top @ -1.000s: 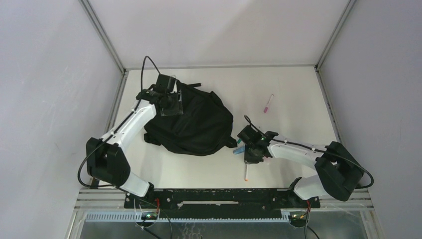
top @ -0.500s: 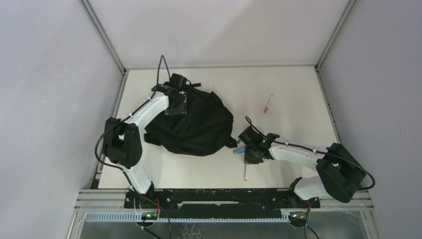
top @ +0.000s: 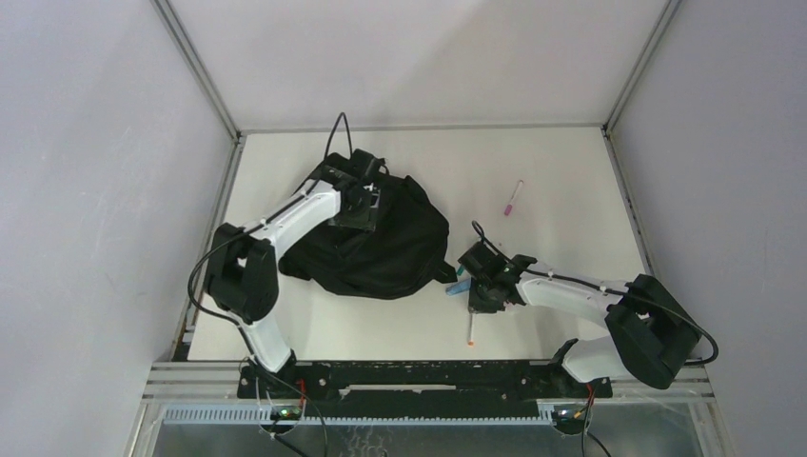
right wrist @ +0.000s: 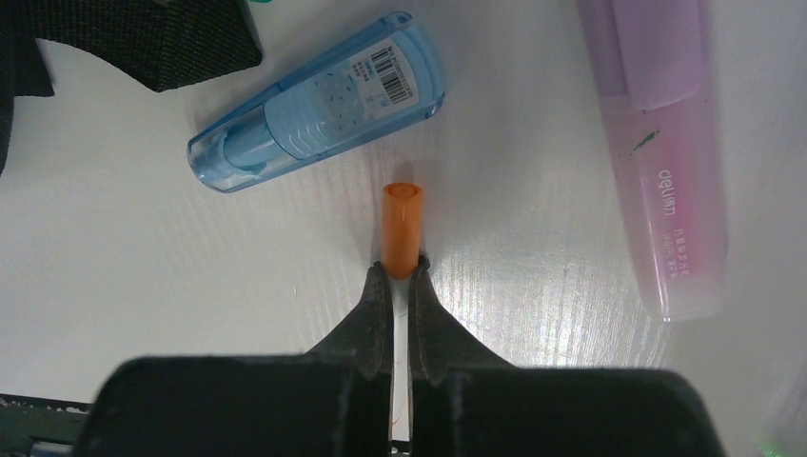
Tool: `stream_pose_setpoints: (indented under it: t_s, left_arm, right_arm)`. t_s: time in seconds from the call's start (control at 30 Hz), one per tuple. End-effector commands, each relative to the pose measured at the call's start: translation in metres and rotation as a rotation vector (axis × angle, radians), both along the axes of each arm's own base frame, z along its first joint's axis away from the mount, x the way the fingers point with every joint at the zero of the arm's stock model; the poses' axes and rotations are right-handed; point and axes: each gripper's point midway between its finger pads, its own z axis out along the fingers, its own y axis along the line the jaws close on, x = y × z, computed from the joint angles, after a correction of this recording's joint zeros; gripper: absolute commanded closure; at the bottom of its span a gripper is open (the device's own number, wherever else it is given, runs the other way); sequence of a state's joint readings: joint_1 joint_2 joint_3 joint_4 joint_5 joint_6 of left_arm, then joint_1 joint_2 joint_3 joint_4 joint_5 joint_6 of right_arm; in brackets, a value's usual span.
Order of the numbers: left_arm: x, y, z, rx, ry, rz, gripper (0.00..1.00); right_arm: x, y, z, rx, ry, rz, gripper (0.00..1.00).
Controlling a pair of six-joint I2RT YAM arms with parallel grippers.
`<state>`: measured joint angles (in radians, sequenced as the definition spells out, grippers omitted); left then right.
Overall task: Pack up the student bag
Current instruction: Pick up the stationery from the center of the board.
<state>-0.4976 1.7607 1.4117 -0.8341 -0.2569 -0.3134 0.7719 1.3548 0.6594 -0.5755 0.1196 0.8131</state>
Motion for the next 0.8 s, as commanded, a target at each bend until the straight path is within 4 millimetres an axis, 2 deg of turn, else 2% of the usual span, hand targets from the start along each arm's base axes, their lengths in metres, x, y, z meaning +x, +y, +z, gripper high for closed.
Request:
stream_pose_setpoints:
  t_s: [0.0,0.13,0.23,0.5,0.67,0.77]
  left_arm:
    - [0.008,0.010,-0.004,0.110,-0.023,0.040,0.39]
    - [0.021,0.032,0.008,0.234,-0.103,0.138,0.47]
    - [0.030,0.040,0.021,0.277,-0.163,0.185,0.50]
    - [0.050,0.036,0.030,0.309,-0.185,0.179,0.54]
    - [0.051,0.029,0.029,0.277,-0.177,0.150,0.48]
    - [0.052,0.031,0.028,0.294,-0.178,0.153,0.54]
  right_arm:
    - [0.009,0.004,0.006,0.031,-0.044,-0.006,1.00]
    - [0.009,0.004,0.007,0.033,-0.048,-0.005,1.00]
    - [0.010,0.004,0.008,0.033,-0.052,-0.006,1.00]
    - [0.010,0.002,0.010,0.024,-0.063,-0.009,1.00]
    - [0.008,-0.003,0.010,0.014,-0.074,-0.019,1.00]
    - [0.008,-0.002,0.009,0.019,-0.071,-0.021,1.00]
